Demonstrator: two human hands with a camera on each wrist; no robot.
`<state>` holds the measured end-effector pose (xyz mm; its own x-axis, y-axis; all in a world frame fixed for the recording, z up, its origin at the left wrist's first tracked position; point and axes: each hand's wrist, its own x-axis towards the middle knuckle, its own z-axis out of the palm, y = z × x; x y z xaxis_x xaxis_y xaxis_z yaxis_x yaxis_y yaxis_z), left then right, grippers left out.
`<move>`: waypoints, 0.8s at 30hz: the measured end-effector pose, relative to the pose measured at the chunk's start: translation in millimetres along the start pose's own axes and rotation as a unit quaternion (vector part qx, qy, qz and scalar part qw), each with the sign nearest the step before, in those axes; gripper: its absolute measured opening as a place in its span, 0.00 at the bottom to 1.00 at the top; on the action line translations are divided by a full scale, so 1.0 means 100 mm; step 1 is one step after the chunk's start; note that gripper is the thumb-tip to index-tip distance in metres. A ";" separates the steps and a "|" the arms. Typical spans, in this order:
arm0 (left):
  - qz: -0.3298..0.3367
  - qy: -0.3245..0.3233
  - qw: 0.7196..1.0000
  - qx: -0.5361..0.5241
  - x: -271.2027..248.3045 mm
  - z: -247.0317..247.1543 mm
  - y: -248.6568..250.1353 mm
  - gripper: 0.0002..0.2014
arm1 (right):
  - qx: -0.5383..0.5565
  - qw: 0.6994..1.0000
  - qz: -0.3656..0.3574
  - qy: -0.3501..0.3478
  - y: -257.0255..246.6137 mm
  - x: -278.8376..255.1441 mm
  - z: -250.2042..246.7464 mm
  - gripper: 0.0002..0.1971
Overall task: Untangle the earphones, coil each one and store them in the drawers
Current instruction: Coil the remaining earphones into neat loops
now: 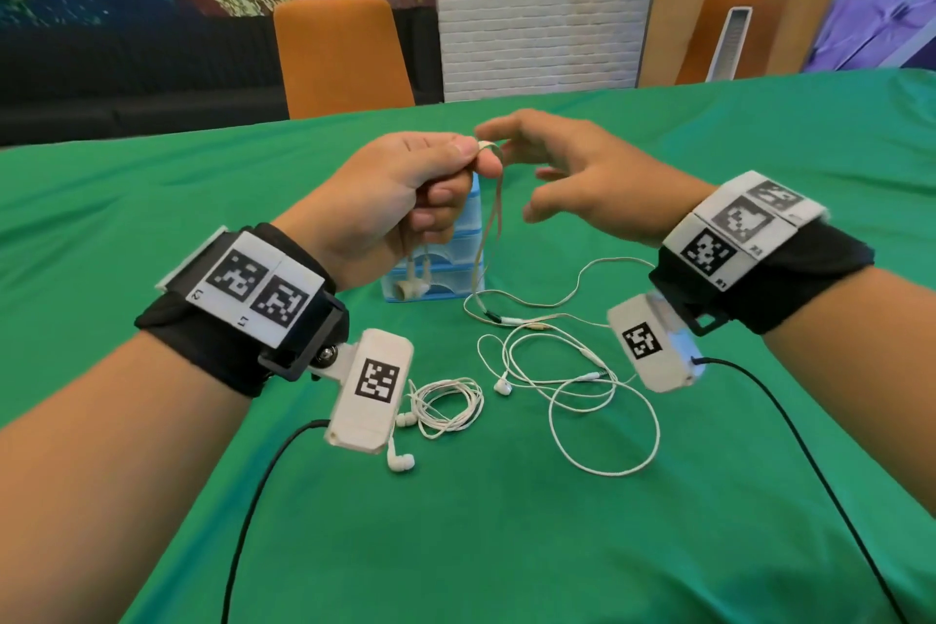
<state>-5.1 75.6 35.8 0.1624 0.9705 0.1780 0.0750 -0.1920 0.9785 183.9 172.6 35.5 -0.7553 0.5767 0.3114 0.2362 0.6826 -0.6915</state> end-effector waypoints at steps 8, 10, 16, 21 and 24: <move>-0.030 0.013 0.999 -0.035 -0.03 0.01 -0.06 0.15 | 0.054 0.996 -0.055 0.033 0.08 0.14 0.28 0.13; -0.051 0.016 0.998 -0.029 -0.04 0.02 -0.07 0.17 | -0.012 0.998 -0.053 0.034 0.19 0.15 0.25 0.13; 0.010 0.064 0.991 -0.120 0.05 -0.02 -0.07 0.13 | -0.056 0.998 0.012 -0.004 0.34 0.04 0.36 0.14; 0.076 0.149 0.960 -0.222 0.10 -0.08 -0.12 0.19 | -0.130 0.987 0.017 -0.097 0.16 0.00 0.46 0.14; 0.102 0.182 0.963 -0.170 0.11 -0.16 -0.23 0.26 | -0.133 0.981 0.001 -0.141 0.01 0.00 0.48 0.15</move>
<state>-21.3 92.9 17.4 -0.2206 0.9165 0.3337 -0.2592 -0.3849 0.8858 154.9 151.7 3.0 -0.8845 0.4575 0.0917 0.3615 0.7961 -0.4853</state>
